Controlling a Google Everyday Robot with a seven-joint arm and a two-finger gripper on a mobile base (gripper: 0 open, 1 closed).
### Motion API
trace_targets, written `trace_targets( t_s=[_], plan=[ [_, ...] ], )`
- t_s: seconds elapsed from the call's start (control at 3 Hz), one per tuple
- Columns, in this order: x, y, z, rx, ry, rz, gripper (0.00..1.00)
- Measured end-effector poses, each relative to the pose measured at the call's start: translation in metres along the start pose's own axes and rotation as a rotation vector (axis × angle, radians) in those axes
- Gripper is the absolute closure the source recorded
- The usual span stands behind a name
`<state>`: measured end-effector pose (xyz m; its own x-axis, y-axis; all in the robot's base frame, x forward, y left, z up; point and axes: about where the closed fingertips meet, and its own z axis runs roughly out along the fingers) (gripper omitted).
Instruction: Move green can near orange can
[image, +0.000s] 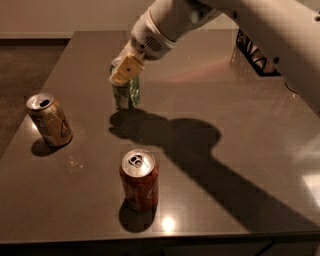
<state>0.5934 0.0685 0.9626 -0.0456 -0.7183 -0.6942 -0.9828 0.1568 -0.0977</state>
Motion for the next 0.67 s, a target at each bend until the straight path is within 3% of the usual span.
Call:
trace_targets(
  t_s=[0.33,0.67],
  plan=[
    [-0.032,0.044,0.018,-0.075,-0.057,-0.114,1.00],
    [-0.042,0.067,0.033,-0.120,-0.081,-0.158,1.00]
  ],
)
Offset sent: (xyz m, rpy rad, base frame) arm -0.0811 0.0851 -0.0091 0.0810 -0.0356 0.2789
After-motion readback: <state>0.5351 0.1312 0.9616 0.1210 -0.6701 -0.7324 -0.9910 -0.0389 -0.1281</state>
